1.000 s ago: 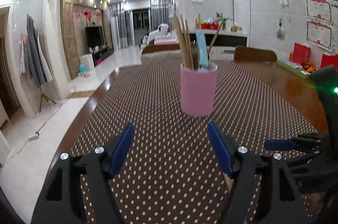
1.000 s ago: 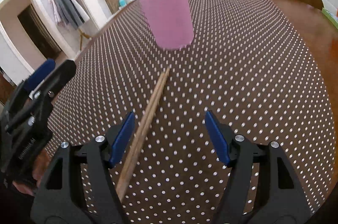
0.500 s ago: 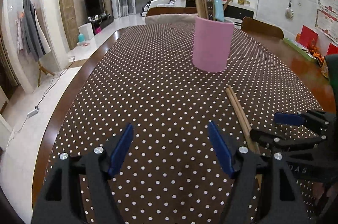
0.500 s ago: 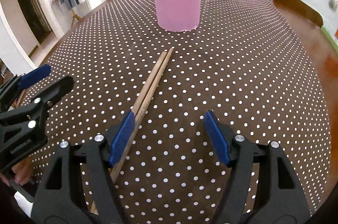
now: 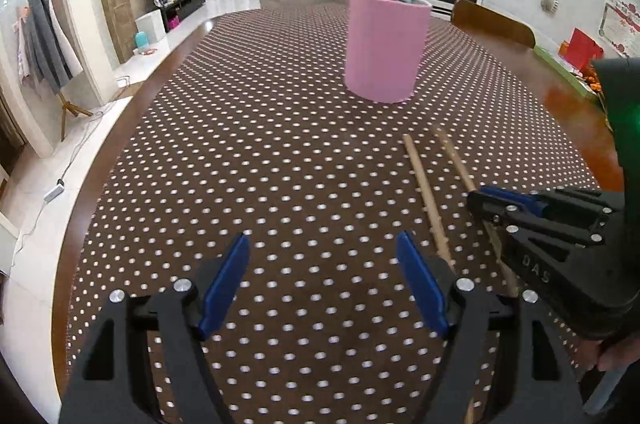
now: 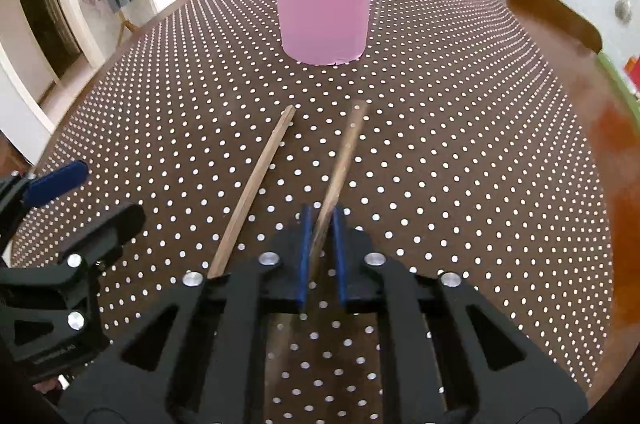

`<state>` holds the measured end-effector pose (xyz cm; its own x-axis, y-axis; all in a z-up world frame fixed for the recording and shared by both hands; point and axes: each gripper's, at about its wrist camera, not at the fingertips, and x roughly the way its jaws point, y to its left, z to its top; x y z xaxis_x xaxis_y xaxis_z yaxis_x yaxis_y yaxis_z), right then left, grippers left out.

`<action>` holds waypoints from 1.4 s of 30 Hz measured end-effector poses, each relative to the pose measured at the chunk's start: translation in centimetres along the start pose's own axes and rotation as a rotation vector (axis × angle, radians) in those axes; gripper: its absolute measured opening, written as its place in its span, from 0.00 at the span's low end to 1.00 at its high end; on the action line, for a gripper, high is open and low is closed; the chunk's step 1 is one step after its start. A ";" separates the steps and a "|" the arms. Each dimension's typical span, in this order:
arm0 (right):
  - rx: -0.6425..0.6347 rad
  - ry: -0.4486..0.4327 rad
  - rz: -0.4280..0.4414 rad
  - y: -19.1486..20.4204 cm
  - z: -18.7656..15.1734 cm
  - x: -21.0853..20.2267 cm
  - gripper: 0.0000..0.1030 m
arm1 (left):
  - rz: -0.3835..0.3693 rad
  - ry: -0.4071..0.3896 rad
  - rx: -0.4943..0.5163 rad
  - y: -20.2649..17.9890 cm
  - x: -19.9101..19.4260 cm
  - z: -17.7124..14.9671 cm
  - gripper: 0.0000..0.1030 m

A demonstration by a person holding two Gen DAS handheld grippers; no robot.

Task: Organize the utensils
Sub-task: 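Grasp a chopstick with the right tool while the left tool grasps the other, then lift both chopsticks over the pink cup and lower them in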

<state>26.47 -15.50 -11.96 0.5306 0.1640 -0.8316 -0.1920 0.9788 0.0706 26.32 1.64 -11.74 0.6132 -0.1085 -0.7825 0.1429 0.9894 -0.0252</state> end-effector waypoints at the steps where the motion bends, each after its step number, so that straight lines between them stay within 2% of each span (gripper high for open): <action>1: 0.045 0.007 0.044 -0.9 -0.1 -0.2 0.07 | -0.012 0.005 0.004 -0.4 0.1 0.1 0.73; 3: 0.114 0.022 0.098 -2.4 -0.2 -0.4 0.07 | -0.021 0.004 0.016 -1.2 0.1 0.2 0.73; 5: 0.139 -0.011 0.102 -3.4 -0.2 -1.3 0.07 | -0.008 0.011 0.039 -2.4 0.6 0.5 0.73; 8: 0.157 -0.025 0.107 -4.4 -0.2 -2.3 0.07 | 0.077 0.038 0.063 -4.0 1.7 1.1 0.73; 9: 0.168 -0.022 0.114 -4.8 -0.1 -2.6 0.07 | 0.084 0.027 0.066 -4.3 1.8 1.2 0.73; 11: 0.180 -0.029 0.119 -5.5 0.0 -3.1 0.07 | 0.075 0.019 0.082 -5.3 2.2 1.6 0.73; 15: 0.193 -0.046 0.124 -6.2 0.1 -4.1 0.07 | 0.040 0.105 0.056 -5.8 4.3 2.1 0.70; 17: 0.197 -0.053 0.119 -6.2 0.2 -4.1 0.07 | 0.035 0.088 0.034 -5.5 4.6 2.4 0.54; 18: 0.200 -0.054 0.115 -6.3 0.2 -4.1 0.07 | 0.035 0.087 0.034 -5.3 4.7 2.7 0.49; 20: 0.216 -0.060 0.108 -7.0 0.3 -4.3 0.07 | 0.049 0.094 0.008 -4.7 4.9 3.2 0.19; 22: 0.227 -0.070 0.111 -7.3 0.4 -4.4 0.07 | 0.033 0.107 -0.032 -3.7 5.0 3.6 0.08; 23: 0.233 -0.080 0.110 -7.4 0.4 -4.6 0.07 | -0.023 0.116 -0.070 -3.0 5.1 3.8 0.06; 25: 0.237 -0.102 0.116 -7.5 0.4 -5.2 0.07 | -0.101 0.138 -0.122 -2.1 5.1 3.9 0.06; 27: 0.245 -0.131 0.115 -7.7 0.9 -5.7 0.07 | -0.136 0.137 -0.171 -1.3 4.9 4.2 0.06; 31: 0.230 -0.204 0.072 -7.4 2.1 -7.1 0.07 | -0.140 0.076 -0.171 -1.2 3.5 4.8 0.06; 39: 0.223 -0.325 0.078 -7.4 4.6 -10.6 0.07 | -0.125 -0.057 -0.118 -2.2 -0.2 6.6 0.06; 42: 0.225 -0.355 0.089 -7.1 5.9 -11.7 0.07 | -0.155 -0.129 -0.104 -2.1 -2.1 7.2 0.06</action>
<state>26.48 -23.69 0.46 0.7786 0.2428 -0.5786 -0.0859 0.9547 0.2849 30.39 -0.87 -5.57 0.6854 -0.2651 -0.6782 0.1667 0.9638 -0.2083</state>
